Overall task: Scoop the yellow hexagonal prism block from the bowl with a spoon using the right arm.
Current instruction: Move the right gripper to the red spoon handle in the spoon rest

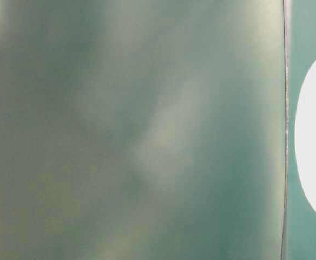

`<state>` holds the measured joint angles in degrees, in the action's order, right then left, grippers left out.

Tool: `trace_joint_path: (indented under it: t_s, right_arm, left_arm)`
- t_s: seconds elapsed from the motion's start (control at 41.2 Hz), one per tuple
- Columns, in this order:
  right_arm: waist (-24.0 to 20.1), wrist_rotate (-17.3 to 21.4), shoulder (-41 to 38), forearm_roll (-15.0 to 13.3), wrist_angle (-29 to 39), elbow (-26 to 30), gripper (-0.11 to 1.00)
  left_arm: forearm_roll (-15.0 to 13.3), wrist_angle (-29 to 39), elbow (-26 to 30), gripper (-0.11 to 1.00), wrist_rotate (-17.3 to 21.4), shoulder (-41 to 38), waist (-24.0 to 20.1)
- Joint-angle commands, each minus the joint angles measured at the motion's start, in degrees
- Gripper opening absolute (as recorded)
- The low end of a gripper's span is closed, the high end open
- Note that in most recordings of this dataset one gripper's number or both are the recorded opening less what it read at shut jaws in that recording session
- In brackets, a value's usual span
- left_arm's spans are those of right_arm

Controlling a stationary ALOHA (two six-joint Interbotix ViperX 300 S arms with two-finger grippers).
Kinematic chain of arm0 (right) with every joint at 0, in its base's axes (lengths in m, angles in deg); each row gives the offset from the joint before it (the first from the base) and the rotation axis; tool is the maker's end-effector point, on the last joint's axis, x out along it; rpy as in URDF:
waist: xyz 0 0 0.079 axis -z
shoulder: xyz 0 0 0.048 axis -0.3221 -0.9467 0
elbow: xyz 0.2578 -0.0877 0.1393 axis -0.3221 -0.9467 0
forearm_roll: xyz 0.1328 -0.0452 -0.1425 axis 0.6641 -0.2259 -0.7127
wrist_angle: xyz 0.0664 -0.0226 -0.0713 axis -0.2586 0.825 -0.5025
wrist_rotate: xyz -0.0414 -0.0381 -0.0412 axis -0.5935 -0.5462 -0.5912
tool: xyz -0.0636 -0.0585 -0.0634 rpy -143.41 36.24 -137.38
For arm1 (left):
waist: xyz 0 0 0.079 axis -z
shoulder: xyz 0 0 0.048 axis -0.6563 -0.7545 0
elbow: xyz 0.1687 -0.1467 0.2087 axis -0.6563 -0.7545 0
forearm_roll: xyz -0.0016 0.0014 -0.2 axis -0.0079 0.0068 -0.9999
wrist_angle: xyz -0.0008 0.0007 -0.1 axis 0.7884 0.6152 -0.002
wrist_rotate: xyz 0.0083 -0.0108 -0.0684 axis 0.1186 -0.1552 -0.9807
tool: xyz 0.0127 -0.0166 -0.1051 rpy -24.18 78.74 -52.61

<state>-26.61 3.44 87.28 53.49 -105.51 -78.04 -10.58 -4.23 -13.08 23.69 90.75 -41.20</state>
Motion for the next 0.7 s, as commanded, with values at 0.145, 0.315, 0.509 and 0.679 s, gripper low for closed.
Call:
trace_joint_path:
  t_s: [0.145, 0.315, 0.509, 0.679]
  right_arm:
    - [-6.86, -0.09, -10.90, 5.45, -15.64, -2.81, 0.59]
    - [-10.90, -0.18, -19.42, 9.58, -26.28, -4.75, 0.59]
    - [-17.14, -0.18, -28.21, 16.08, -35.77, -5.54, 0.59]
    - [-22.15, -0.18, -34.89, 20.74, -39.20, -4.75, 0.59]
  left_arm:
    - [0.18, -0.53, 1.58, 0.03, 0.09, -0.44, 0.00]
    - [0.18, -0.53, 1.67, 0.03, 0.09, -0.53, 0.00]
    - [0.18, -0.70, 1.67, 0.03, 0.09, -0.53, 0.00]
    - [0.09, -0.70, 1.58, 0.03, 0.18, -0.44, -0.09]
